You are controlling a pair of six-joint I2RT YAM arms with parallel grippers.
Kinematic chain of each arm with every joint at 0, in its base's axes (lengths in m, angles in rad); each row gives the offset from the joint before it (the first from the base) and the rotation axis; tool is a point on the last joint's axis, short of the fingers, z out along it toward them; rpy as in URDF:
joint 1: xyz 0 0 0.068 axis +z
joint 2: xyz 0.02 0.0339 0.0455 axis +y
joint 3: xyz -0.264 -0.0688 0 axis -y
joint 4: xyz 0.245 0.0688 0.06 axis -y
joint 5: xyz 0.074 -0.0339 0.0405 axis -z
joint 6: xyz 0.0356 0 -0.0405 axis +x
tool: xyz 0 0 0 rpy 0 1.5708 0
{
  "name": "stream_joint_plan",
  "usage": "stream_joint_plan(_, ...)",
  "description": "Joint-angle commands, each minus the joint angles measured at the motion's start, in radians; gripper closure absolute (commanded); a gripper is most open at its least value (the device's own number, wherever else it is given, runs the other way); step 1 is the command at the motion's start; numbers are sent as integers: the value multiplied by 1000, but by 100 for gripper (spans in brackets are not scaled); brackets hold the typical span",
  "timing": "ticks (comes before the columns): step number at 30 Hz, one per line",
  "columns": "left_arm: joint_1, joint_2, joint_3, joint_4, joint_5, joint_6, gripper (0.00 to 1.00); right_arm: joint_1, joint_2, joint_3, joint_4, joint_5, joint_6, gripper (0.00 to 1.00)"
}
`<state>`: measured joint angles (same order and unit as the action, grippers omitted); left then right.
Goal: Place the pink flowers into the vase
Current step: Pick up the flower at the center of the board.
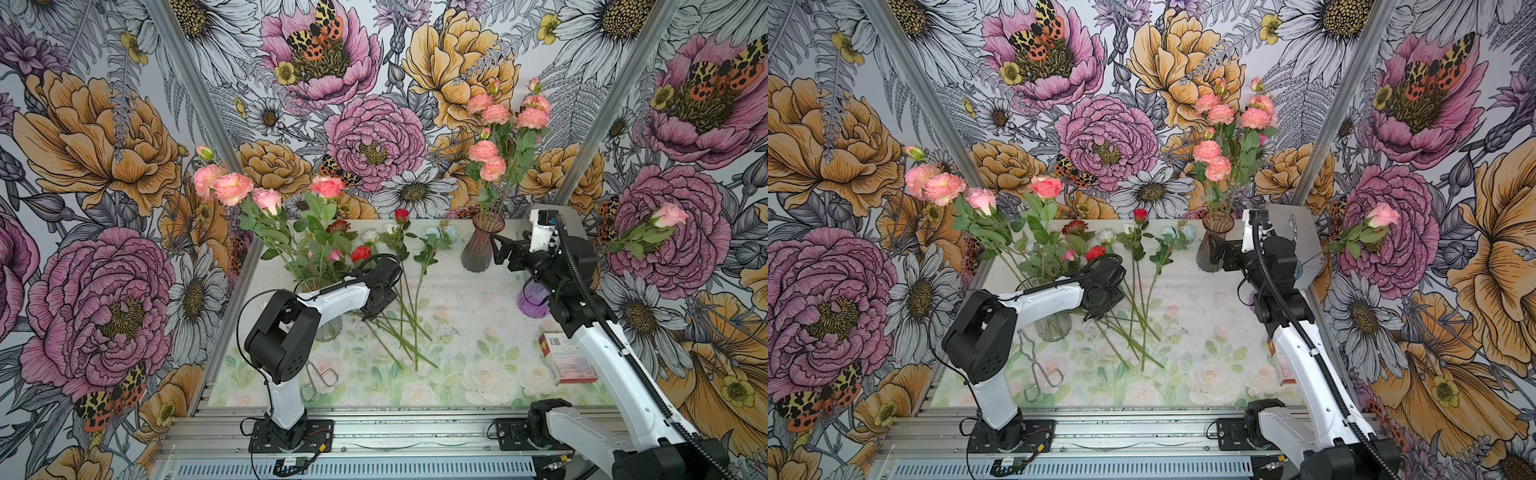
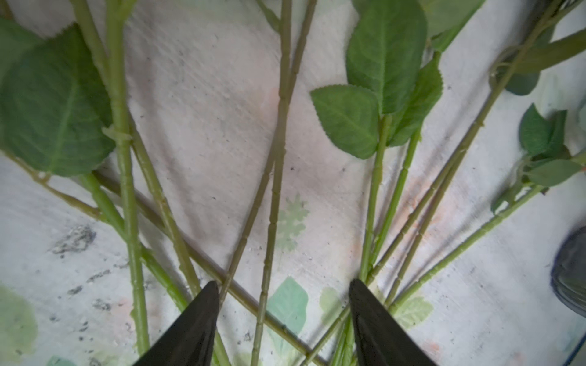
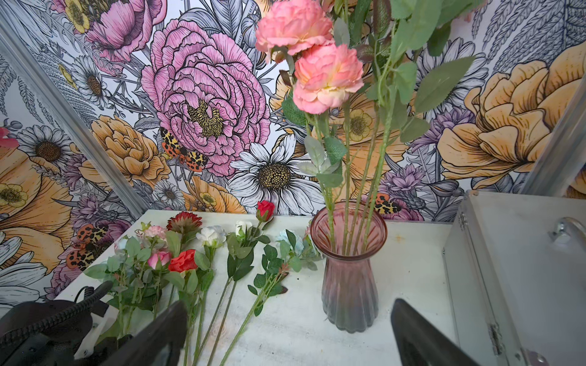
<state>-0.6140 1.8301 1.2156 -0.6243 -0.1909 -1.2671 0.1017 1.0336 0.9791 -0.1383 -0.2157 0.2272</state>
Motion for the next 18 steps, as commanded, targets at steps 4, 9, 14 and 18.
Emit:
stream_joint_plan(4,25,74,69,-2,-12,-18,35,10,0,10,18,-45,25,1)
stream_joint_plan(9,46,118,98,-2,-8,-2,43,26,10,13,16,-79,24,1)
stream_joint_plan(14,68,138,100,-2,10,10,51,87,57,31,-28,-209,53,1)
stream_joint_plan(18,76,139,104,-2,16,26,59,150,68,-9,-62,-212,62,1)
